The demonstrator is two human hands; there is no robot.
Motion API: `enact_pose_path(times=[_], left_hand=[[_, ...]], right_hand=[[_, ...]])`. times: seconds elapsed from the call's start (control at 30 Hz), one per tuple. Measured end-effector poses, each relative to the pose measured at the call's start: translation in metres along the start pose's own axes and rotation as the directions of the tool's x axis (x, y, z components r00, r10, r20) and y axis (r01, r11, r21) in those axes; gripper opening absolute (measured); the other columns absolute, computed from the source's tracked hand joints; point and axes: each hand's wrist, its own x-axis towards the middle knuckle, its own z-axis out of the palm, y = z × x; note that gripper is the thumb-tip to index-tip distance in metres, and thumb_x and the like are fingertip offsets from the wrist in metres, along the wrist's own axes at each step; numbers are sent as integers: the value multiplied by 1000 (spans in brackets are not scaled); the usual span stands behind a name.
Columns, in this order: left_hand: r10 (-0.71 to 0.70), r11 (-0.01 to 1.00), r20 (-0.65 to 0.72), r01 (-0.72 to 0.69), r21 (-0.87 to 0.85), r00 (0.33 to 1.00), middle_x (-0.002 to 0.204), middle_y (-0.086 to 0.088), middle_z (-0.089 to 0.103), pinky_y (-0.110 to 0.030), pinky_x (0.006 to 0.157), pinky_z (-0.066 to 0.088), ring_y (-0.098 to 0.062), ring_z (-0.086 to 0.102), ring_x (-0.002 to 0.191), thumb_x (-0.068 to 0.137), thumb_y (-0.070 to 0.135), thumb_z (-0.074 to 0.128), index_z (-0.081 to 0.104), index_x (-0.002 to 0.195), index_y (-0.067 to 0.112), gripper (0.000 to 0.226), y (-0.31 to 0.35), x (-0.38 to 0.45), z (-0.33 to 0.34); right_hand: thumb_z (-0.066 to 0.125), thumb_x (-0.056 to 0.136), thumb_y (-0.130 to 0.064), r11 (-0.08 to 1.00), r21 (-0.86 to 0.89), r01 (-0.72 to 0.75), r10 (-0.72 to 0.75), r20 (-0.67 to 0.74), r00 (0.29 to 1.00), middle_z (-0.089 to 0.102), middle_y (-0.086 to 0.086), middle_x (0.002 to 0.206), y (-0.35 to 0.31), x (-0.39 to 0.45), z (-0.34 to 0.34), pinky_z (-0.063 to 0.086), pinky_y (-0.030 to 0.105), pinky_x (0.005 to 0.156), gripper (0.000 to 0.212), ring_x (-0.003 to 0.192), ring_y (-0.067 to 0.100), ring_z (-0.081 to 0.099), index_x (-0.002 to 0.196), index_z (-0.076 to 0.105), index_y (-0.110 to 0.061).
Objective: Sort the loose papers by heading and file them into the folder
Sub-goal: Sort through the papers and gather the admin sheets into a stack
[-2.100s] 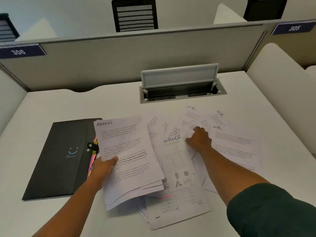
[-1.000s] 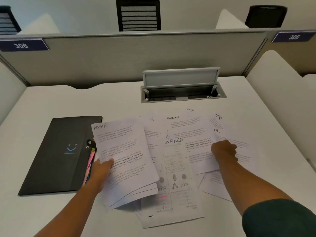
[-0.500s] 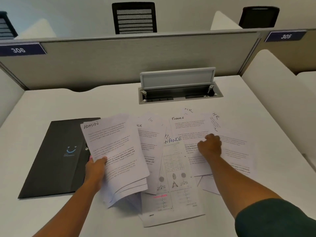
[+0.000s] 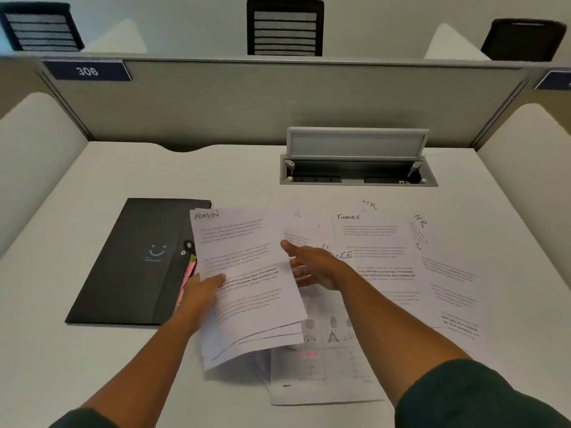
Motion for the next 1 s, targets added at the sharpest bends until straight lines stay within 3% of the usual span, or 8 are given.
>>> enact_pose_path(times=[0.13, 0.23, 0.3, 0.47, 0.57, 0.7, 0.83, 1.0], left_hand=[[6, 998, 98, -12, 61, 995, 96, 0, 71, -30, 65, 54, -20, 68, 85, 93, 22, 66, 62, 115, 16, 23, 5, 0, 17], [-18, 1000, 130, 14, 27, 991, 107, -5, 74, -45, 83, 57, -27, 70, 96, 97, 32, 59, 63, 117, 19, 24, 8, 4, 24], [-27, 999, 151, 20, 44, 988, 112, -5, 72, -47, 89, 55, -27, 69, 101, 102, 29, 51, 64, 118, 21, 22, 10, 5, 28], [38, 997, 183, -51, 65, 982, 108, -6, 74, -35, 70, 58, -25, 71, 93, 94, 20, 64, 65, 118, 15, 24, 16, 6, 40], [40, 998, 180, -47, 35, 983, 104, -5, 75, -35, 68, 59, -25, 72, 90, 88, 27, 71, 67, 115, 16, 29, 19, 5, 49], [36, 999, 198, -32, -25, 980, 105, -6, 75, -43, 73, 60, -30, 72, 93, 82, 32, 77, 65, 111, 18, 34, 21, 5, 61], [21, 999, 222, -13, -38, 975, 97, -4, 77, -43, 67, 60, -29, 73, 88, 85, 35, 73, 67, 107, 19, 28, 22, 2, 76], [-16, 1000, 269, 21, -17, 963, 96, -6, 78, -55, 79, 58, -30, 74, 88, 84, 38, 74, 68, 110, 18, 33, 19, 1, 93]], right_hand=[[88, 67, -34, 998, -21, 57, -58, -71, 996, 70, 5, 115, 3, 5, -5, 54, 44, 93, 59, 102, 23, 67, 117, 63, -15], [85, 72, -20, 994, -31, 104, -108, -175, 979, 71, 4, 114, 6, 0, -22, 55, 28, 72, 51, 93, 15, 67, 117, 63, -11], [85, 73, -21, 993, -32, 113, -117, -209, 971, 69, 3, 117, 12, -1, -37, 51, 23, 71, 56, 96, 14, 66, 123, 60, -11], [75, 83, -12, 993, 57, 103, -87, -243, 966, 70, 4, 116, 25, -11, -58, 53, 42, 94, 44, 105, 24, 66, 125, 61, -10], [73, 82, -2, 971, 213, 111, -62, -224, 973, 72, 8, 111, 31, -16, -65, 54, 47, 93, 43, 102, 30, 68, 122, 63, -10], [88, 65, -13, 960, 223, 168, -103, -276, 956, 75, 7, 106, 40, -23, -75, 54, 50, 92, 52, 99, 29, 71, 114, 69, -12], [86, 70, -22, 971, 160, 179, -106, -383, 918, 72, 3, 109, 49, -31, -84, 53, 48, 94, 49, 101, 26, 68, 115, 66, -16], [89, 63, -35, 969, 205, 136, -41, -408, 912, 65, 4, 124, 69, -34, -107, 51, 53, 95, 76, 109, 28, 64, 128, 55, -14]])
